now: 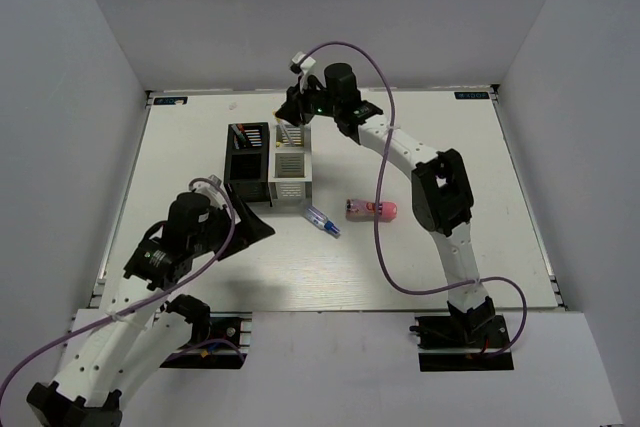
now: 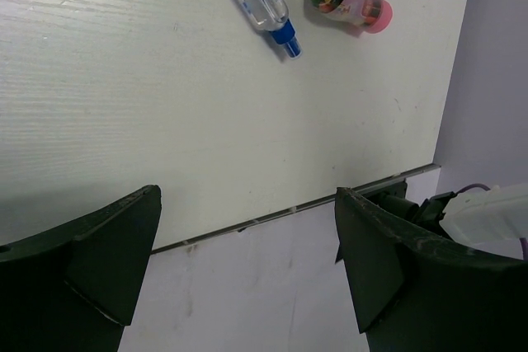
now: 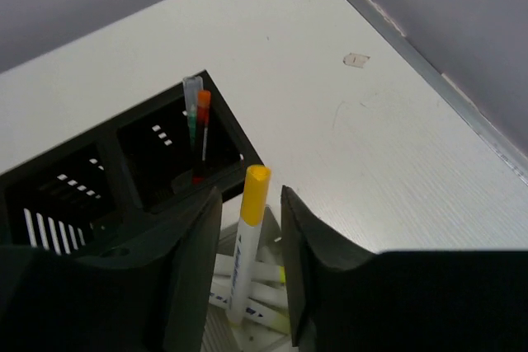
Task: Sort the stationery into containers
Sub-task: Place the pen in the storage box, then pick up the stationery from the center of the board.
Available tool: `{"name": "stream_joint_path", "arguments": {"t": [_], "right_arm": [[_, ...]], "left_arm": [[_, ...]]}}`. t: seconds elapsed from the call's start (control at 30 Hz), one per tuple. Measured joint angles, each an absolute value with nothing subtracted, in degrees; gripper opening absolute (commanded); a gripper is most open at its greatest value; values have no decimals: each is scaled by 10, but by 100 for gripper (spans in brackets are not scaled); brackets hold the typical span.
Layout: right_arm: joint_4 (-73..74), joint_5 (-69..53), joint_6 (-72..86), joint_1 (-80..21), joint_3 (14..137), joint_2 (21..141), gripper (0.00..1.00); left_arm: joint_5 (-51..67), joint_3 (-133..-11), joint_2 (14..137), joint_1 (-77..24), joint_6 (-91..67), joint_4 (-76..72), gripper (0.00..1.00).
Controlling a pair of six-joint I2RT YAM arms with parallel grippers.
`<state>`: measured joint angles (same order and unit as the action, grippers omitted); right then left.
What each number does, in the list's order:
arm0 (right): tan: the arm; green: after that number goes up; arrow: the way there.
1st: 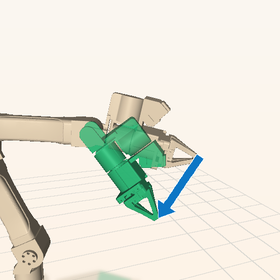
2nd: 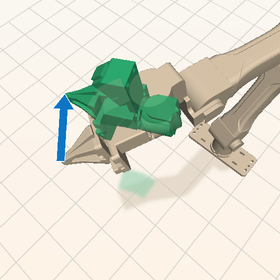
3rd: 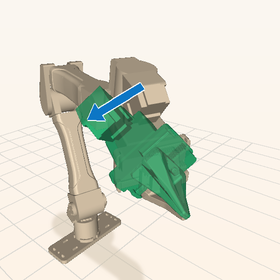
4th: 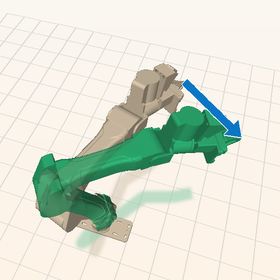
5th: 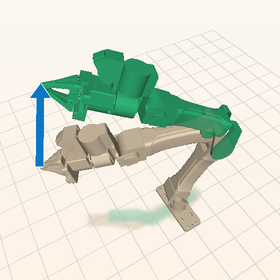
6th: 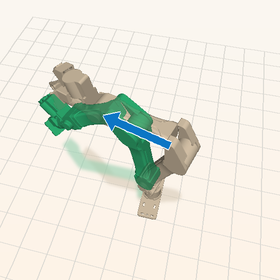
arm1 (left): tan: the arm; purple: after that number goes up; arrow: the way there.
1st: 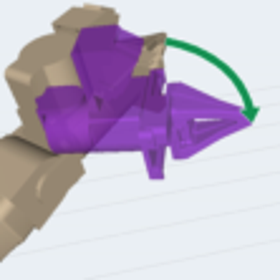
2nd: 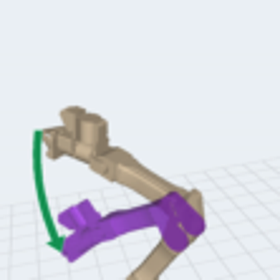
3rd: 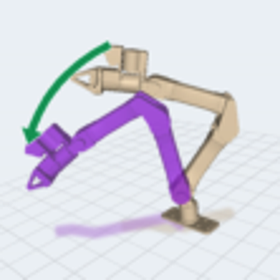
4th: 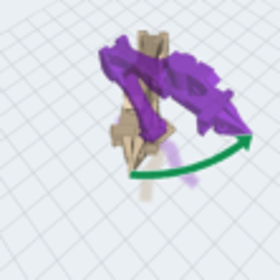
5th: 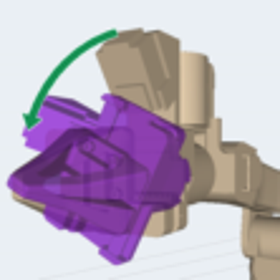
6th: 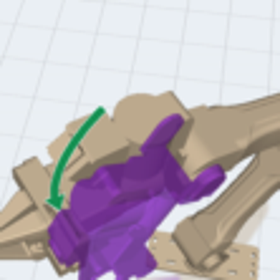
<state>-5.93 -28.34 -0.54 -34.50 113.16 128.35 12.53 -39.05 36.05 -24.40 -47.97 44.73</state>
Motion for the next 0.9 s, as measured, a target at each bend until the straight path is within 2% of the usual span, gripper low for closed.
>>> {"name": "stream_joint_path", "arguments": {"t": [0.07,0.3,0.37,0.47,0.5,0.53,0.57,0.73,0.83,0.9], "right_arm": [[-58,-286,-11,-345,1132,1292,47],[-50,-293,-17,-336,1132,1295,47],[-37,-294,-17,-330,1127,1286,42],[-10,-283,-21,-316,1093,1239,29],[4,-271,-23,-310,1073,1213,13],[18,-266,-28,-303,1058,1187,4],[40,-259,-30,-296,1048,1159,0],[138,-239,-40,-250,1025,1028,0],[160,-237,-53,-227,935,928,14],[175,-237,-58,-220,867,870,19]], "left_arm": [[128,-393,371,-244,-480,443,96],[139,-402,423,-244,-481,413,96],[142,-409,450,-245,-481,404,96],[141,-420,498,-252,-483,385,94],[140,-422,515,-258,-486,377,93],[140,-422,531,-263,-488,370,93],[137,-423,548,-271,-493,364,93],[98,-437,637,-338,-524,341,90],[57,-462,679,-388,-553,335,90],[20,-478,702,-420,-581,332,89]]}}
